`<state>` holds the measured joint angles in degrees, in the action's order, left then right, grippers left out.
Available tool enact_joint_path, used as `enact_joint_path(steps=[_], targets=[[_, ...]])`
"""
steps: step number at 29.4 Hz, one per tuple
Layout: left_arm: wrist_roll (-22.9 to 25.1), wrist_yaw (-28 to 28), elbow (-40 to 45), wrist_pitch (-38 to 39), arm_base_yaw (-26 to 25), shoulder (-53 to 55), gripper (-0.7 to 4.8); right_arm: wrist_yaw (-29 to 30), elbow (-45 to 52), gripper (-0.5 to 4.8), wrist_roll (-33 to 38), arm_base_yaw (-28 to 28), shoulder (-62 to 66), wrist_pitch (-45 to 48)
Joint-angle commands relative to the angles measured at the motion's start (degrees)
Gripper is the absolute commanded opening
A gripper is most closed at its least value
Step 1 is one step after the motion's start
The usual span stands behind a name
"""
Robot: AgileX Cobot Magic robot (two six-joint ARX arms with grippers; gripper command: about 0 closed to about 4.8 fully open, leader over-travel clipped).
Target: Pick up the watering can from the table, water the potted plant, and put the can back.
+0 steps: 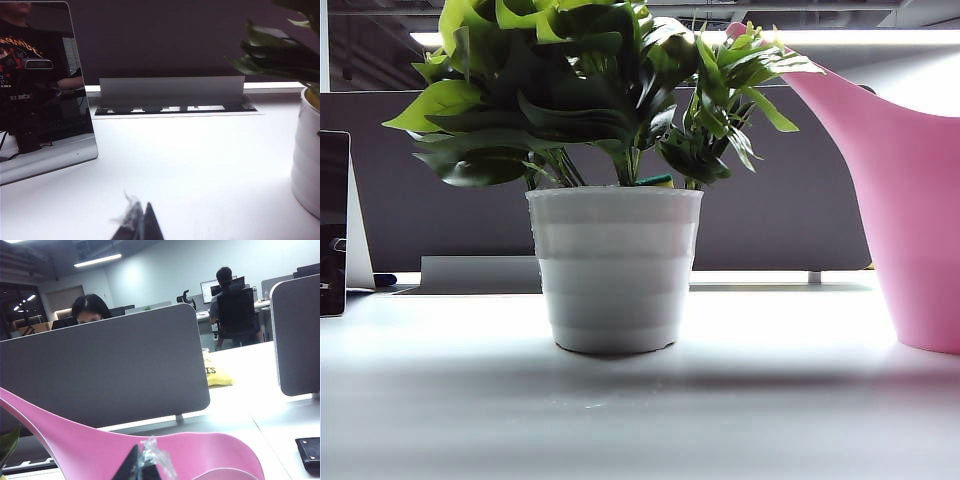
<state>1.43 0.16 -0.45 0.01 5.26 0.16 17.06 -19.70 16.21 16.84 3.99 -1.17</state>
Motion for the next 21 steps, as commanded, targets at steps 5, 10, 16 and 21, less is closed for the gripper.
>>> enact_joint_path(steps=[5, 10, 16, 21], targets=[[-0.2, -0.2, 0.0, -0.5, -0.1, 0.1, -0.05, 0.2, -0.5, -0.09, 0.1, 0.0, 0.1, 1.3], [-0.2, -0.2, 0.0, -0.5, -0.1, 0.1, -0.05, 1.6, -0.5, -0.09, 0.1, 0.0, 0.0, 0.1], [-0.2, -0.4, -0.1, -0.5, -1.6, 0.1, -0.05, 1.4, -0.5, -0.09, 0.0, -2.0, 0.0, -0.7], [-0.2, -0.2, 0.0, -0.5, -3.6, 0.1, -0.05, 1.1, -0.5, -0.09, 0.0, -3.8, -0.1, -0.7]])
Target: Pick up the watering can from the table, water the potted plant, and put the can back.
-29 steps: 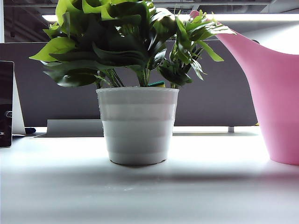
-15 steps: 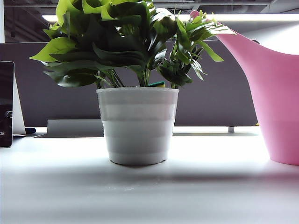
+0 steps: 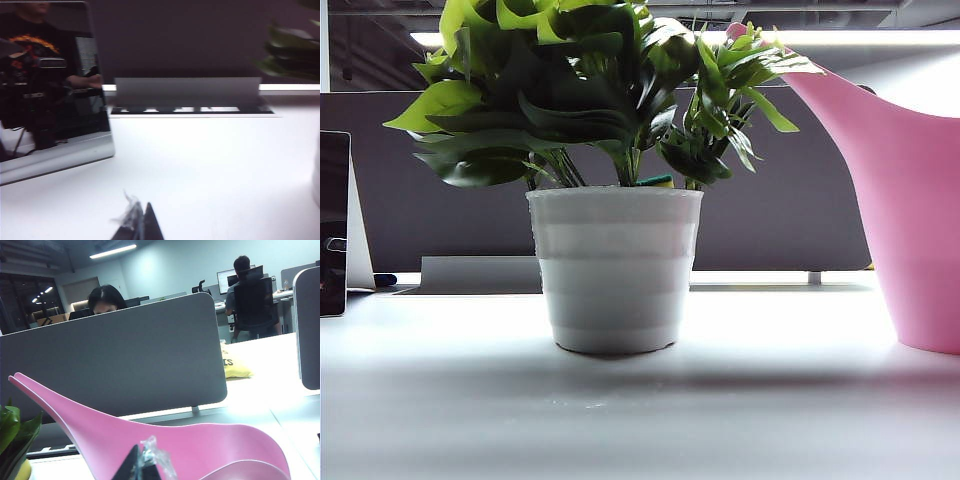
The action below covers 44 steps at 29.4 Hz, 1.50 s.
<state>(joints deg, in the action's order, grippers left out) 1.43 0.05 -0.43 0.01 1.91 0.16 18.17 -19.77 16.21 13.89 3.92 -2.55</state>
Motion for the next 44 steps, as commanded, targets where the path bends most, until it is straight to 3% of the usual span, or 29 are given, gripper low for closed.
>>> enact_joint_path(steps=[1, 23, 30, 36, 41, 44], targets=[[-0.2, -0.1, -0.1, -0.5, -0.2, 0.1, -0.05, 0.0, -0.4, -0.09, 0.0, -1.0, 0.0, 0.6], [-0.2, -0.1, -0.1, -0.5, -0.2, 0.1, -0.05, -0.4, -0.3, -0.09, 0.1, -2.4, -3.8, -0.2], [-0.2, -0.2, -0.1, -0.3, -0.2, 0.1, -0.05, -1.6, 1.5, -0.08, -14.9, -11.6, -3.8, 1.7], [-0.2, -0.3, -0.1, -0.3, -0.2, 0.1, -0.05, -1.6, 8.1, -0.08, -15.2, -18.9, -3.8, 4.9], [-0.2, -0.2, -0.1, -0.3, -0.2, 0.1, -0.05, -1.6, 13.0, -0.09, -16.7, -21.6, -3.8, 6.7], [-0.2, -0.3, -0.1, -0.3, -0.2, 0.1, -0.05, -6.3, 15.4, -0.08, -16.9, -21.6, -3.8, 7.2]])
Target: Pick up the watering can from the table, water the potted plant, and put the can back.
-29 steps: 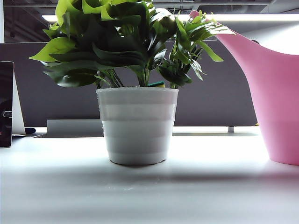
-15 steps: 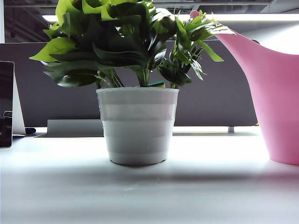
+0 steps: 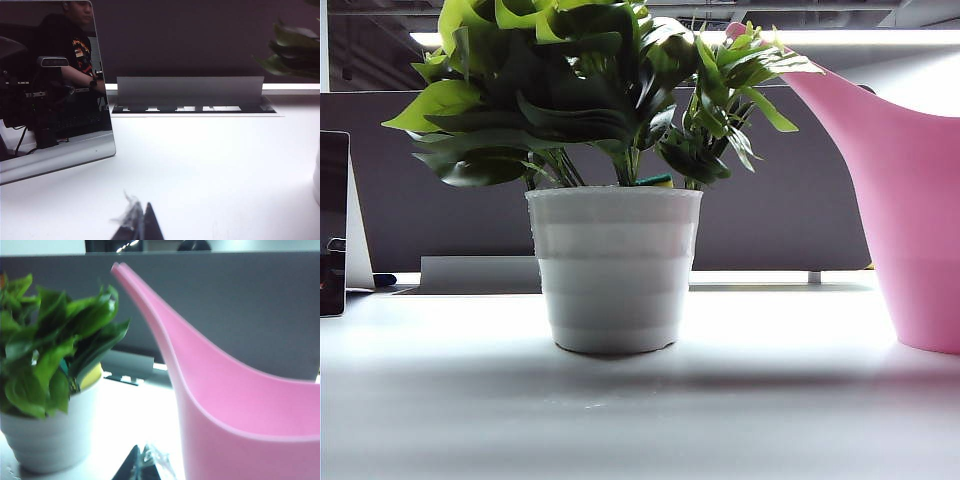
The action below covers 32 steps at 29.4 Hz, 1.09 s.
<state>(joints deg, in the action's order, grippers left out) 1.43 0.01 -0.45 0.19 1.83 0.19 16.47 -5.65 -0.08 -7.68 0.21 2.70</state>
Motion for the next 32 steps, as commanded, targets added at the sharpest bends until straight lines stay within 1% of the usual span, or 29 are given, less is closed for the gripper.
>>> enact_joint_path(steps=[1, 7, 11, 15, 19, 21, 32], targets=[[-0.2, -0.2, 0.0, -0.5, -0.1, 0.0, -0.05, -6.2, 1.9, -0.09, -0.6, 0.0, -0.1, 1.9], [-0.2, -0.2, 0.0, -0.5, -0.1, 0.0, -0.05, -17.1, 5.3, -0.08, -0.6, 0.1, -0.1, 1.9], [-0.2, -0.2, 0.0, -0.5, -0.1, 0.0, -0.05, -19.1, 5.4, -0.08, -0.5, 0.6, -0.1, 1.3], [-0.2, -0.2, 0.0, -0.5, -0.1, 0.0, -0.05, -18.1, 5.4, -0.08, 2.0, 3.1, -0.1, 1.8], [-0.2, -0.2, 0.0, -0.5, -0.1, 0.0, -0.05, -13.4, 5.4, -0.08, 3.3, 6.4, -0.1, 1.9], [-0.2, -0.2, 0.0, -0.5, -0.1, 0.0, -0.05, -12.1, 5.4, -0.08, 3.3, 7.4, -0.1, 1.9], [-0.2, -0.2, 0.0, -0.5, -0.1, 0.0, -0.05, -11.4, 5.4, -0.08, 3.3, 7.5, -0.1, 1.9]])
